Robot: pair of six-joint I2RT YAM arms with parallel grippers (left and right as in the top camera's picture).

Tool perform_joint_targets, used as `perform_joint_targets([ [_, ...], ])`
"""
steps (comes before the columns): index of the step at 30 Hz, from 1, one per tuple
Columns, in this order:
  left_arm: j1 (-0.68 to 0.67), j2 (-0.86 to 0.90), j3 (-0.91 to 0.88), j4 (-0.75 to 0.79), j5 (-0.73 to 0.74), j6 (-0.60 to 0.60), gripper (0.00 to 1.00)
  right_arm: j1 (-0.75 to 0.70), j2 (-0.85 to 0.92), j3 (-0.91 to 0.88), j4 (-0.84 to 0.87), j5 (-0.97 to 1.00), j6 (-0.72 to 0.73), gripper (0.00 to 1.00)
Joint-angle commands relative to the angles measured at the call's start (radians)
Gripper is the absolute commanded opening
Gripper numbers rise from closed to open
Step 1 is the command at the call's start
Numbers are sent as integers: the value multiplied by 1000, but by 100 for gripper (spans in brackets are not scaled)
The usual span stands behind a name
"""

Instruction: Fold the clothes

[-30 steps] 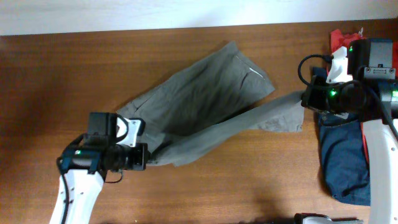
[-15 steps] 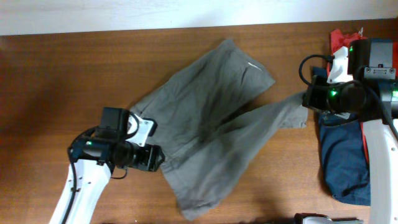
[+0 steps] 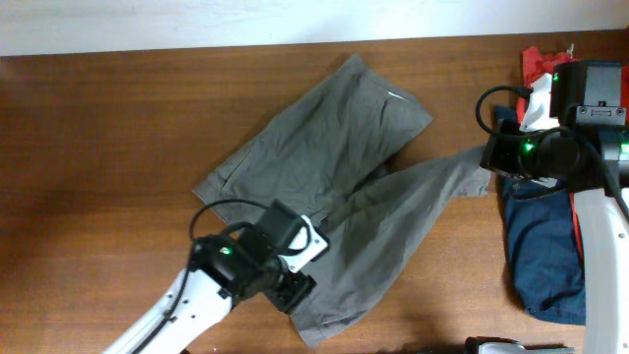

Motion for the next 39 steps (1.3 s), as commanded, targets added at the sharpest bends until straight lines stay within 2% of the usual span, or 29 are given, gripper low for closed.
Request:
perform_joint_targets([
  [1, -111, 80, 18, 73, -42, -10, 68, -4, -2, 23, 3, 22, 6, 4],
  [4, -168, 184, 43, 119, -42, -10, 70, -4, -2, 23, 3, 22, 6, 4],
  [7, -216, 307, 102, 83, -38, -1, 69, -4, -2, 23, 3, 22, 6, 4],
  [14, -337, 337, 137, 23, -117, 8, 70, -4, -2, 23, 4, 23, 6, 4],
  [22, -404, 389, 136, -2, -121, 36, 71, -4, -2, 23, 4, 23, 6, 4],
  [29, -457, 505, 137, -13, -187, -3, 70, -4, -2, 23, 8, 23, 5, 4],
  [31, -457, 505, 137, -12, -187, -12, 62, -4, -2, 23, 9, 23, 5, 4],
  [33, -457, 506, 137, -11, -187, -14, 59, -4, -2, 23, 8, 23, 5, 4],
  [37, -457, 506, 149, -31, -190, -39, 19, -4, -2, 23, 11, 23, 6, 4],
  [39, -457, 505, 198, -90, -225, -70, 8, -4, -2, 23, 11, 23, 6, 4],
])
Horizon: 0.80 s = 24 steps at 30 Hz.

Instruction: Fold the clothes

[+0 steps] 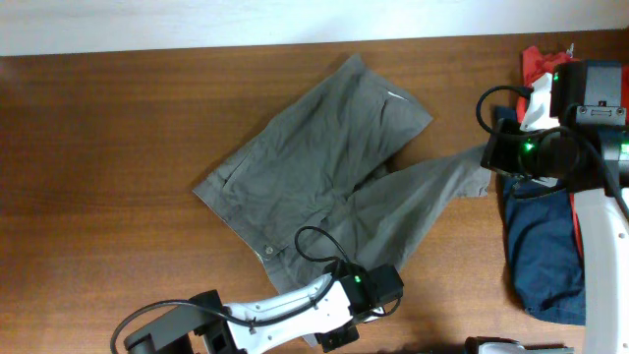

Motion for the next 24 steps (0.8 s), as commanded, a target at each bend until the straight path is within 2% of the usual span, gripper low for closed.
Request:
perform_joint_targets([
  [1, -3, 1, 96, -71, -41, -43, 5, -4, -2, 23, 8, 17, 5, 4],
  [6, 6, -13, 188, -172, -64, -75, 1, -4, -2, 23, 8, 17, 3, 4],
  [11, 23, -68, 198, -197, -65, -98, 1, -4, -2, 23, 9, 17, -12, 4],
  [15, 56, -124, 198, -244, -176, -212, 1, -4, -2, 23, 23, 14, -45, 4],
  [20, 190, -258, 198, -274, -285, -375, 1, -3, -2, 23, 100, -77, -89, 4],
  [24, 317, -331, 198, -255, -299, -385, 1, 2, 14, 21, 226, -144, -97, 4],
])
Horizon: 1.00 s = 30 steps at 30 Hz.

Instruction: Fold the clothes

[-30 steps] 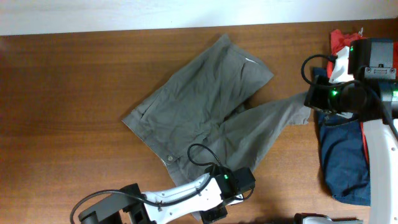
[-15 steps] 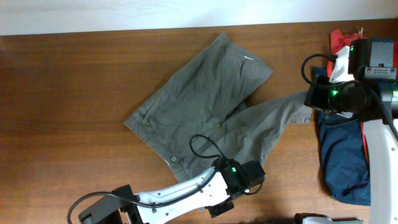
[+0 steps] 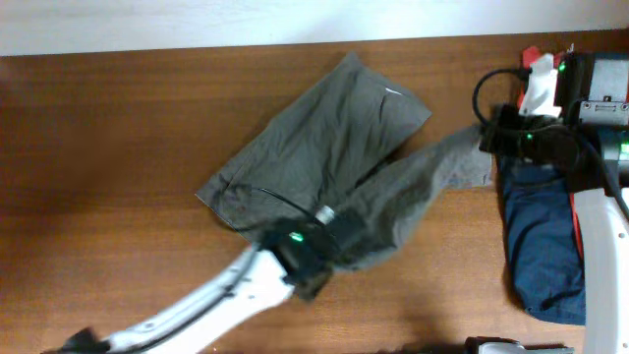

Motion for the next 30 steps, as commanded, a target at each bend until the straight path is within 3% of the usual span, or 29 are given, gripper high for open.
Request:
perform_joint_targets([
  [1, 115, -67, 17, 6, -57, -62, 0, 10, 27, 21, 93, -89, -20, 4],
  [8, 325, -70, 16, -3, -111, -126, 1, 109, 237, 21, 488, -132, -8, 4],
  [14, 446, -54, -3, 136, -216, -59, 1, 159, 424, 21, 749, -162, 42, 4],
  [20, 493, 31, -62, 361, -220, 76, 1, 185, 562, 21, 908, -168, 49, 4],
  [28, 625, 229, -68, 378, -275, 43, 2, 188, 687, 21, 967, -168, 51, 5],
  [30, 660, 241, -68, 380, -275, 24, 8, 188, 696, 21, 967, -167, 51, 9],
])
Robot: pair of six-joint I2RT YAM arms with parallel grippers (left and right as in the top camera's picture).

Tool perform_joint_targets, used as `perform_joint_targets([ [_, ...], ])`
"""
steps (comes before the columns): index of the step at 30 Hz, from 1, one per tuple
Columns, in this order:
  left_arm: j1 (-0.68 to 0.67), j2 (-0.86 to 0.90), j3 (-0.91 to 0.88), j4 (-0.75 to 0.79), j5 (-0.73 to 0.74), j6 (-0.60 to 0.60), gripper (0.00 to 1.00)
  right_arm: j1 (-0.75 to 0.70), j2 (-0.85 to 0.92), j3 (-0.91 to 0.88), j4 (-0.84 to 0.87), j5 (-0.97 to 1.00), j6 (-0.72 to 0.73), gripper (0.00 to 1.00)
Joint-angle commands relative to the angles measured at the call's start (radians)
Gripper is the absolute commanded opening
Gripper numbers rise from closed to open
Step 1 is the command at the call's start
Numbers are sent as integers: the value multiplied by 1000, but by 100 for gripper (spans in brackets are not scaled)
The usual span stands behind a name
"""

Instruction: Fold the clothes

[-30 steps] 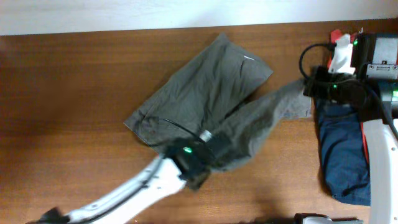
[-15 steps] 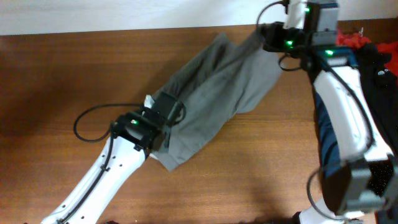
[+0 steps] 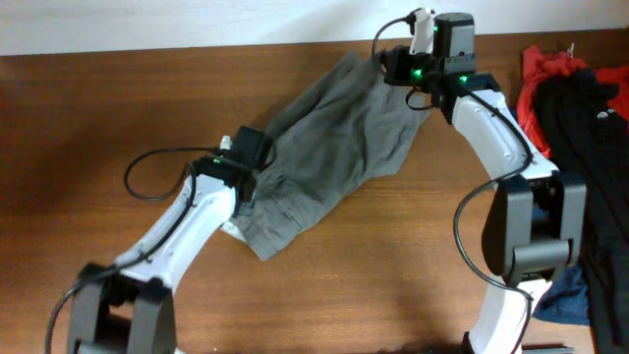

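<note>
The grey shorts (image 3: 334, 147) lie folded in half, one leg over the other, in a diagonal band from the back centre to the front left of the table. My left gripper (image 3: 243, 175) sits on the waistband end and holds the top layer there. At the far hem, my right gripper (image 3: 395, 67) is shut on the leg's corner. Both pairs of fingers are mostly hidden under the wrists.
A pile of other clothes lies at the right edge: a red garment (image 3: 550, 69), a black one (image 3: 601, 108) and a blue one (image 3: 568, 291) at the front right. The wooden table (image 3: 98, 118) reaches back to a white wall.
My right gripper carried the loose leg from the right side over onto the other leg. My left gripper moved up-left with the waistband corner, so the shorts now lie doubled.
The shorts lay spread with both legs apart, my right gripper at the right leg's hem and my left on the waistband. The left then reached the front corner, lifted it inward, and now the legs are stacked.
</note>
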Motion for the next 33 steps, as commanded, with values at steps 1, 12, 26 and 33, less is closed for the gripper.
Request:
perform_joint_targets([
  [1, 80, 26, -4, 11, -43, -21, 13, 5, 23, 17, 12, -9, 4, 13],
  [12, 153, -21, -1, 26, -4, 14, 76, -71, 17, 17, -273, -8, -19, 65],
  [26, 152, -229, -6, -106, 714, 66, 54, -50, 237, 15, -662, 278, 106, 9],
  [33, 151, -228, -61, -58, 730, 51, 71, -20, 233, 15, -1029, 267, 159, 4],
])
